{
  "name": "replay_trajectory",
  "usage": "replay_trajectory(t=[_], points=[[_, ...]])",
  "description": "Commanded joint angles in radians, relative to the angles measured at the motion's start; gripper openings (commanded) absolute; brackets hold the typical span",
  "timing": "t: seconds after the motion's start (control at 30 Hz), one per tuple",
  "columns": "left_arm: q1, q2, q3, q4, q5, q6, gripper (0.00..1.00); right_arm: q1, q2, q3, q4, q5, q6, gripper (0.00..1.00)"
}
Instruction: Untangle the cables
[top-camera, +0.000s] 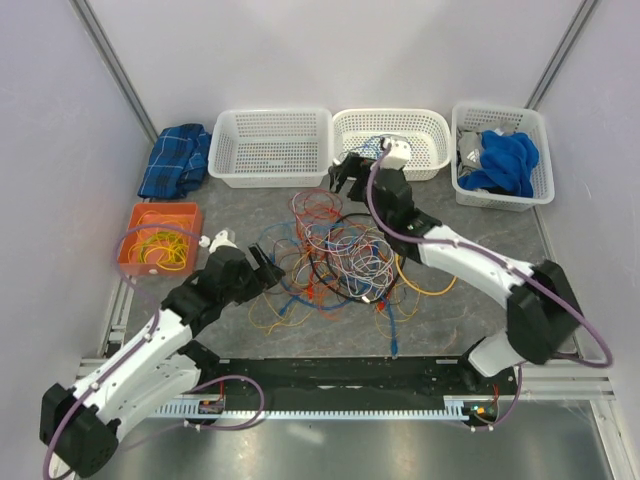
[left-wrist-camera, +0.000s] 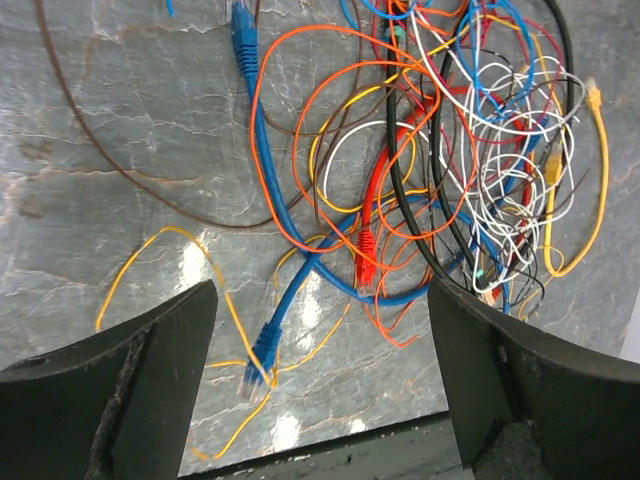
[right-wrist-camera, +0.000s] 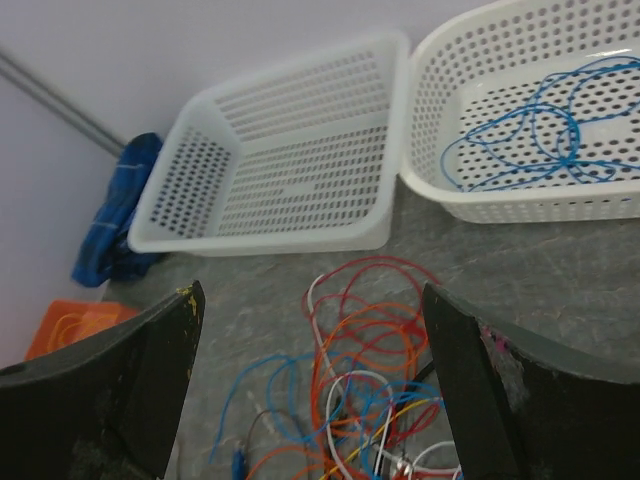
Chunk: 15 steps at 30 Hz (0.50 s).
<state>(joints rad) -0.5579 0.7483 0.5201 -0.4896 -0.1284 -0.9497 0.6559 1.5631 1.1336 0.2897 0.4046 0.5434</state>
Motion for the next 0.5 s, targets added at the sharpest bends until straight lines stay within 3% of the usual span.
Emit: replay_trajectory(t=[0.0, 0.17, 0.47], points=[[-0.004, 0.100, 0.001, 0.158, -0.005, -0.060, 0.89, 0.071, -0.208, -0.170, 0.100, -0.004, 0.015, 0.97], [0.000, 0.302, 0.115, 0.192, -0.134, -0.052, 0.84, 0.129, -0.389, -0.353, 0.077, -0.015, 0.013, 0.96], [0.003, 0.649, 0.374, 0.255, -0.140, -0.089, 0.84, 0.160, -0.653, -0.523, -0.026, -0.035, 0.029, 0.96]])
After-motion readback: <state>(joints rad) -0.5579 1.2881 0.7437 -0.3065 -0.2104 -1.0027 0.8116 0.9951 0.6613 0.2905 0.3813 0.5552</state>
